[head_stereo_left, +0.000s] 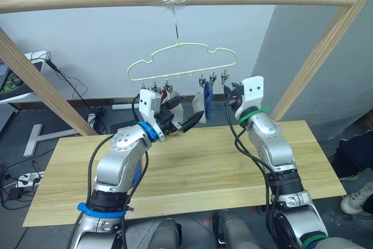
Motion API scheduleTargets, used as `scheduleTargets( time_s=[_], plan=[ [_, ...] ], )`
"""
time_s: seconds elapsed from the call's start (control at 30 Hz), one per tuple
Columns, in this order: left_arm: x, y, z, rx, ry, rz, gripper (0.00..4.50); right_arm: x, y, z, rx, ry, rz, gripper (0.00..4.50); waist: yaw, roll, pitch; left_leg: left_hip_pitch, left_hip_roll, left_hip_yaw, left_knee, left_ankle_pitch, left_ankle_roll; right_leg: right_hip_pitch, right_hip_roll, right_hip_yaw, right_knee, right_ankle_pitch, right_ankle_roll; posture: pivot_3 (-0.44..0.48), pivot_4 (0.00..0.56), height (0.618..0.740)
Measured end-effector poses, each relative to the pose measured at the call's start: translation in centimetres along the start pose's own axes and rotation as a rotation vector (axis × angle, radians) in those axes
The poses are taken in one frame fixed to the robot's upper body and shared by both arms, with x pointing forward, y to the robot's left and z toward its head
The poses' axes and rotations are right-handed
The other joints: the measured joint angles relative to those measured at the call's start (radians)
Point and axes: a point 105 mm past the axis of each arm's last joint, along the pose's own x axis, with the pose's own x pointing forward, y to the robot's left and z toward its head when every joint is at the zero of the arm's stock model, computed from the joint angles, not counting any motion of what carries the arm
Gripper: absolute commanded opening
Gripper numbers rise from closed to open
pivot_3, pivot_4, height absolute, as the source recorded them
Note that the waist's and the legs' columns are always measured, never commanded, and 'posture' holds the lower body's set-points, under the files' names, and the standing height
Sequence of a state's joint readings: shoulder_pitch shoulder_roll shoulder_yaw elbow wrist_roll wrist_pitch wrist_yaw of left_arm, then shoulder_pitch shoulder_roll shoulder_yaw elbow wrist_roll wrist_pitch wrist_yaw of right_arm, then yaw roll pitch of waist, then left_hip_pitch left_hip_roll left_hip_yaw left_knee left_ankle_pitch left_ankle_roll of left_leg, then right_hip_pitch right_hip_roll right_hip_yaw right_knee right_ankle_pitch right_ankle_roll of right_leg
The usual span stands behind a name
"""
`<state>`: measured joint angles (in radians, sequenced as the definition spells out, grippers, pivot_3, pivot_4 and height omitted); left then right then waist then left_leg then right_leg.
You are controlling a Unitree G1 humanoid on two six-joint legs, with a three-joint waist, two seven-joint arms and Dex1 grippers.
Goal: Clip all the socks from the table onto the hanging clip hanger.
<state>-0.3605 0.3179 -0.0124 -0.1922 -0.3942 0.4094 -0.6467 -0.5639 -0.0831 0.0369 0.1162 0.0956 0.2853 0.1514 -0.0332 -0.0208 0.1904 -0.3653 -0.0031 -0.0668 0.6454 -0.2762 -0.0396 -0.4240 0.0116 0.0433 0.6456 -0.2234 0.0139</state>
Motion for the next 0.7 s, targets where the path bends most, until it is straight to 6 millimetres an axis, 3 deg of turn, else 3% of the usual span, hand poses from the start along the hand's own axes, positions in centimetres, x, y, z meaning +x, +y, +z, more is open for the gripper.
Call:
scheduleTargets(
  time_s=[0.7],
  plan=[
    [0.3, -0.4, 1.2, 0.010, -0.023, -0.023, 4.50, 2.2, 0.3, 0.0, -0.029, 0.009, -0.015, 1.36, 0.001, 0.000, 0.000, 0.000, 0.000, 0.000, 0.000, 0.000, 0.000, 0.000, 0.000, 0.000, 0.000, 0.000, 0.000, 0.045, 0.177, 0.740]
  ],
)
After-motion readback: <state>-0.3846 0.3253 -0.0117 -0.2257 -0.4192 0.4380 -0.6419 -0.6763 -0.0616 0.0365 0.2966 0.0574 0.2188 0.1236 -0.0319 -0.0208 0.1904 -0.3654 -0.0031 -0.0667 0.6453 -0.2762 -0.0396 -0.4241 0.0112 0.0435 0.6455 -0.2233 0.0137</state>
